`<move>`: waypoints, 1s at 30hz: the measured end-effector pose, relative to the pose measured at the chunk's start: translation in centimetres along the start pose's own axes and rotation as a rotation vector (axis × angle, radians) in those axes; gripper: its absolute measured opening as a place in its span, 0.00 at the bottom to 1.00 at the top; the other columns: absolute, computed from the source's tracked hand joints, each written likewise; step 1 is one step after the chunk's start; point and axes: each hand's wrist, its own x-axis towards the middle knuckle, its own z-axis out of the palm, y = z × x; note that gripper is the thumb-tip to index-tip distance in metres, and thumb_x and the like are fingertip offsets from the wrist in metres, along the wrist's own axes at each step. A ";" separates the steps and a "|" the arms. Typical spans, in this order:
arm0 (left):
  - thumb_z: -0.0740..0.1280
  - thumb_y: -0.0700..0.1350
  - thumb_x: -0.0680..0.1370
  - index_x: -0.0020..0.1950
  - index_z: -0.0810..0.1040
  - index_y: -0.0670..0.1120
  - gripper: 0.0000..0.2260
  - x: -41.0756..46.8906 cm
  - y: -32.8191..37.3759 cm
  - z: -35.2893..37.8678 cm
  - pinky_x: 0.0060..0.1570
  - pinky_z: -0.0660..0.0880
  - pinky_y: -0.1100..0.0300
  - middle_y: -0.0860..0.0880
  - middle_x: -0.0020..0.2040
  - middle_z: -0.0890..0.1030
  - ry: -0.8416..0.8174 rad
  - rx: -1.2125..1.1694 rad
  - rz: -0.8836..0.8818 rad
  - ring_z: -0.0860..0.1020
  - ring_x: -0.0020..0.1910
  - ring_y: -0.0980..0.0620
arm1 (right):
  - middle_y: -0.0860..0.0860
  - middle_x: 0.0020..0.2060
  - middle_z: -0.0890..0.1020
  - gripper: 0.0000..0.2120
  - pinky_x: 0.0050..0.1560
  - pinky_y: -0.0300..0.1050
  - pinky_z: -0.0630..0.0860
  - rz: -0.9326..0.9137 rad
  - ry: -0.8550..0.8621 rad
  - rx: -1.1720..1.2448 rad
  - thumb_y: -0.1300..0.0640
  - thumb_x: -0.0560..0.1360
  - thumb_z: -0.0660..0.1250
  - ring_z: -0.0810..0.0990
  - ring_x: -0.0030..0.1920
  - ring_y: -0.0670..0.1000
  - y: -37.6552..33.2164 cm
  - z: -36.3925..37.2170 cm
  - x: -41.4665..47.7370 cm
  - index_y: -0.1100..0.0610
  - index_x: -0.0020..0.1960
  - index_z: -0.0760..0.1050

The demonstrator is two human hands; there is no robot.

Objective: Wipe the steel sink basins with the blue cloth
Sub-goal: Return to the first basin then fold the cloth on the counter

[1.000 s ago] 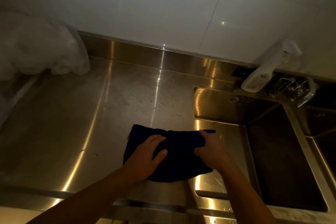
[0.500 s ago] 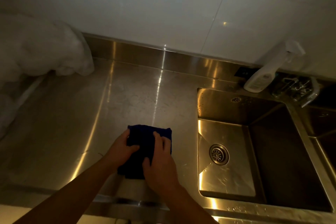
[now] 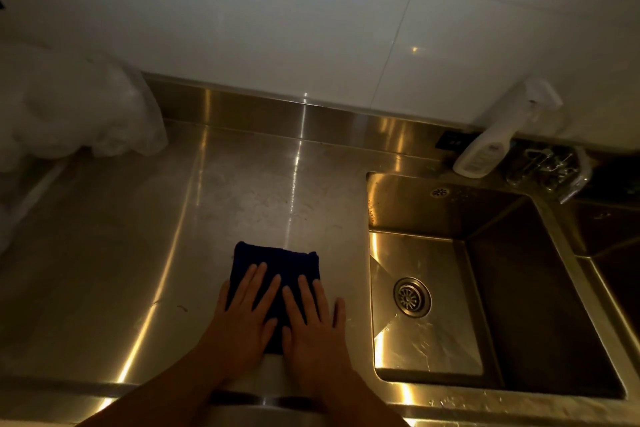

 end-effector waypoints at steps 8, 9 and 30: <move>0.42 0.58 0.79 0.71 0.70 0.44 0.30 0.2 1.8 -2.5 0.57 0.69 0.32 0.38 0.71 0.69 -0.108 0.153 -0.088 0.67 0.72 0.44 | 0.50 0.78 0.41 0.31 0.70 0.65 0.31 -0.028 -0.044 0.070 0.41 0.76 0.53 0.43 0.78 0.57 1.6 -0.7 0.0 0.42 0.77 0.47; 0.54 0.57 0.76 0.65 0.77 0.43 0.26 0.3 2.6 -3.4 0.52 0.72 0.31 0.37 0.66 0.75 -0.143 0.184 -0.085 0.75 0.65 0.40 | 0.49 0.75 0.32 0.33 0.68 0.63 0.28 -0.007 -0.024 0.104 0.42 0.77 0.53 0.35 0.76 0.57 2.2 -0.6 0.0 0.41 0.77 0.39; 0.65 0.44 0.77 0.62 0.76 0.49 0.14 10.9 24.3 -7.2 0.66 0.67 0.49 0.50 0.63 0.73 0.004 -0.358 0.122 0.75 0.61 0.50 | 0.51 0.73 0.64 0.22 0.73 0.66 0.42 0.429 0.122 0.302 0.48 0.78 0.60 0.54 0.75 0.55 28.3 -15.2 -8.8 0.47 0.72 0.64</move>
